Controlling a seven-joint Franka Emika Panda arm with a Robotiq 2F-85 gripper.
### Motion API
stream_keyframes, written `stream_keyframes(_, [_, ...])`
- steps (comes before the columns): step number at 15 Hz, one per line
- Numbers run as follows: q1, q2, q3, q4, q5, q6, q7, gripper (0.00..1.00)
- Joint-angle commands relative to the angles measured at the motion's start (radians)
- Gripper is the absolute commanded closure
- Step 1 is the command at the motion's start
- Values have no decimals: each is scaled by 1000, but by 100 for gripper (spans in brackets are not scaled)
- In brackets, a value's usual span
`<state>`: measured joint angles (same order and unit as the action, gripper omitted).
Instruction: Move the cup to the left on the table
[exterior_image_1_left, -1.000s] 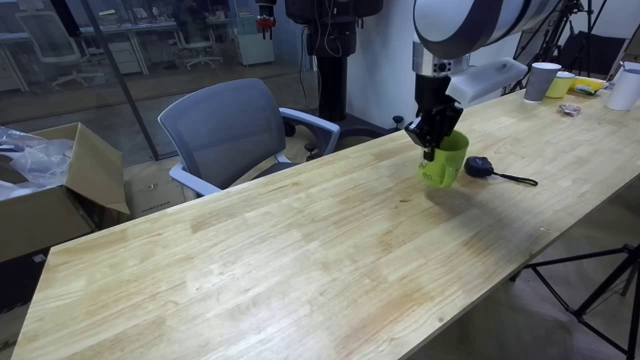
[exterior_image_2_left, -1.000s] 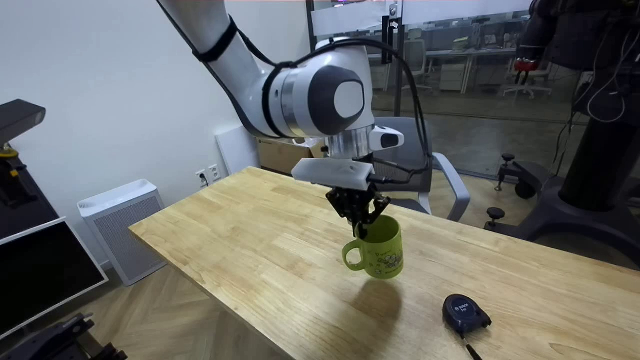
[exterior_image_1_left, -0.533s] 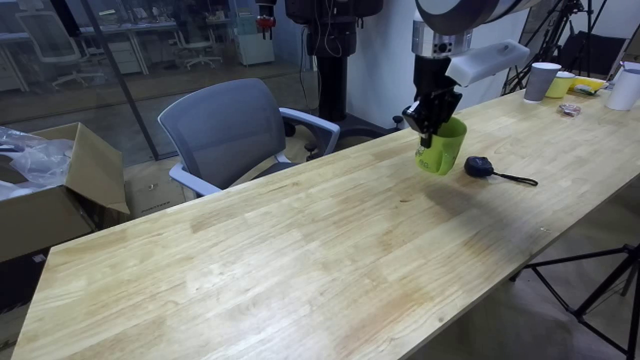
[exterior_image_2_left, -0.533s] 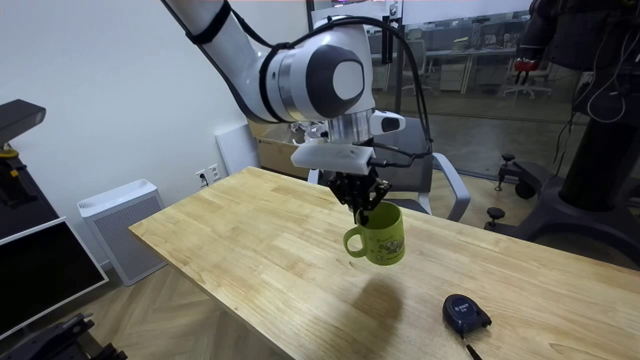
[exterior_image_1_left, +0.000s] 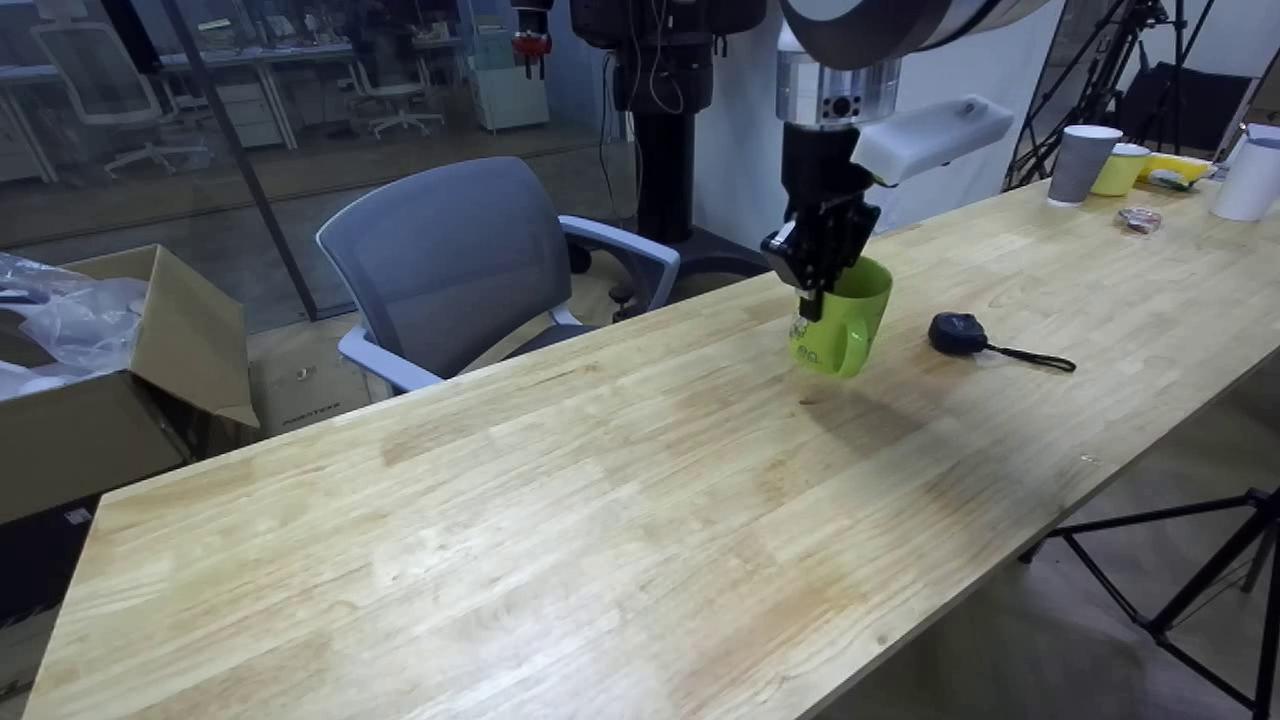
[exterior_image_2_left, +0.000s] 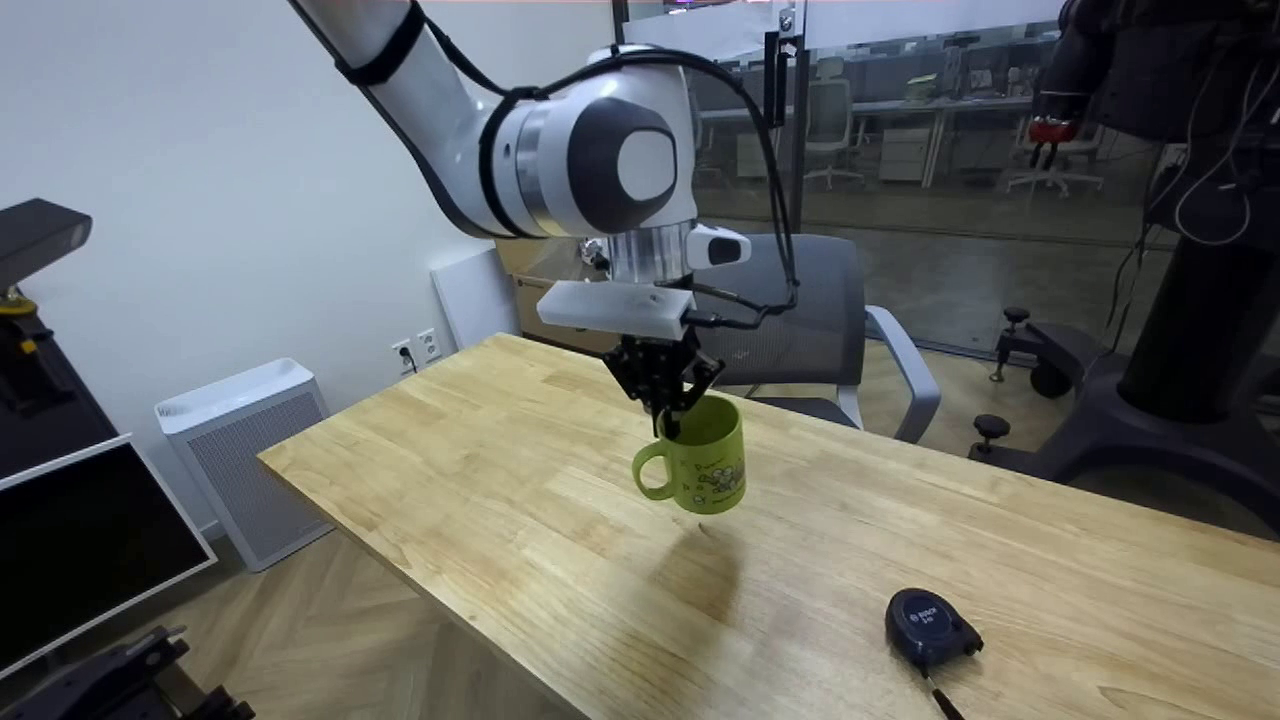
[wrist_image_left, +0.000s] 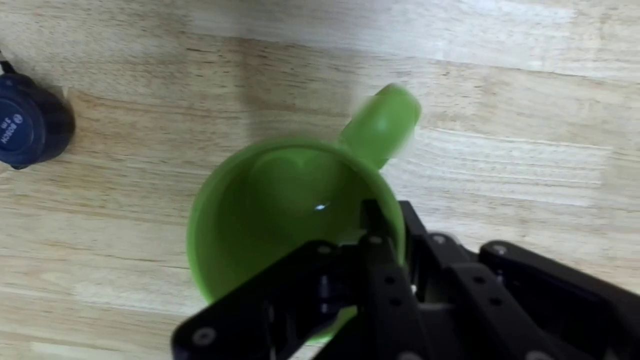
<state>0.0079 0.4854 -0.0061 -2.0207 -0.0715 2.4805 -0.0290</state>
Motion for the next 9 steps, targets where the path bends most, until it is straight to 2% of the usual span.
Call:
stream_keyframes(1, [8,2,31,35,20,-46,-20,97])
stream_keyframes(9, [53,90,68,136,16,-120,-20,97])
